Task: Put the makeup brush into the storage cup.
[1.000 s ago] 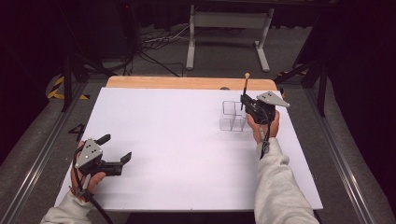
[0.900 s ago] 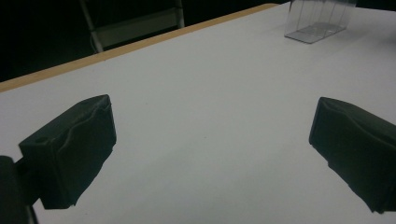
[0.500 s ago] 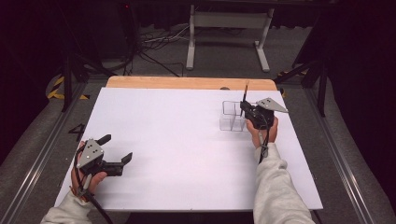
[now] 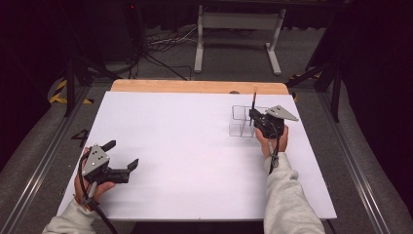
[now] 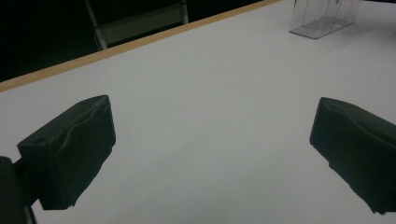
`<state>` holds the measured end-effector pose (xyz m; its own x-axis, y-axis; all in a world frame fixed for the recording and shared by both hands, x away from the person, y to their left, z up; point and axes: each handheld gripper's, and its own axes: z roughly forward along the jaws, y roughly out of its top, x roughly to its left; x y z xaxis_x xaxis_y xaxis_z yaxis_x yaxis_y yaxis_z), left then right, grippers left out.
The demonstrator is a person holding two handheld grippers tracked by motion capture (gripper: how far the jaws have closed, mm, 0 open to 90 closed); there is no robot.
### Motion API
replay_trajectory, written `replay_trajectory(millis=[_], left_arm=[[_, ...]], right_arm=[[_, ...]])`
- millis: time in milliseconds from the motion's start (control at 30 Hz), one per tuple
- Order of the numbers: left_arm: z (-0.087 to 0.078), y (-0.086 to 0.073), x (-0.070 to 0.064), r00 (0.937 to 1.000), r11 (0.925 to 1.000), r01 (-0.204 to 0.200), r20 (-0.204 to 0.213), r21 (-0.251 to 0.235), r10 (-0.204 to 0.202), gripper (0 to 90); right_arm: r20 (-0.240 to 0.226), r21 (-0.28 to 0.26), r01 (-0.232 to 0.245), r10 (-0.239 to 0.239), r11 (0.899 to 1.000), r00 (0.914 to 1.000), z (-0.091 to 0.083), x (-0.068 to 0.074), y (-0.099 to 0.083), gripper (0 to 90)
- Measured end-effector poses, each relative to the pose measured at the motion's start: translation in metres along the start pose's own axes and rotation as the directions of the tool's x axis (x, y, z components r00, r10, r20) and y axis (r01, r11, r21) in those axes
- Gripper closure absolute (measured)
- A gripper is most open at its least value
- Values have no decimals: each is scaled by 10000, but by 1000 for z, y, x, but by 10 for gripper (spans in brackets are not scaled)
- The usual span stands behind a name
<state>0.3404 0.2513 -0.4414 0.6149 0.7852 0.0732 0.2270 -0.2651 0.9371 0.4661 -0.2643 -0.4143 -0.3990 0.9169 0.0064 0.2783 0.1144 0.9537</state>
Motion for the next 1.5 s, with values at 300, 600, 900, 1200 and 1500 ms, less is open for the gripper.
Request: replay_trajectory(millis=[300, 600, 900, 1200, 1500], left_arm=[[0, 0, 0, 10000, 10000, 23, 2, -13, -23, 8], [1, 0, 0, 10000, 10000, 3, -16, 28, -3, 8], [0, 0, 0, 10000, 10000, 8, -3, 19, -8, 8], [1, -1, 0, 10000, 10000, -16, 87, 47, 16, 7], [1, -1, 0, 9999, 10000, -10, 105, 73, 9, 8]], right_arm=[[164, 71, -20, 19, 10000, 9999, 0, 0, 1, 769], [200, -110, 341, -339, 9994, 9992, -9, 3, 9, 559], [239, -273, 1289, -1283, 9913, 9914, -19, 16, 23, 429], [323, -527, 1635, -1620, 9851, 9863, -29, 22, 29, 279], [483, -405, 1689, -1669, 9848, 9848, -37, 23, 33, 159]])
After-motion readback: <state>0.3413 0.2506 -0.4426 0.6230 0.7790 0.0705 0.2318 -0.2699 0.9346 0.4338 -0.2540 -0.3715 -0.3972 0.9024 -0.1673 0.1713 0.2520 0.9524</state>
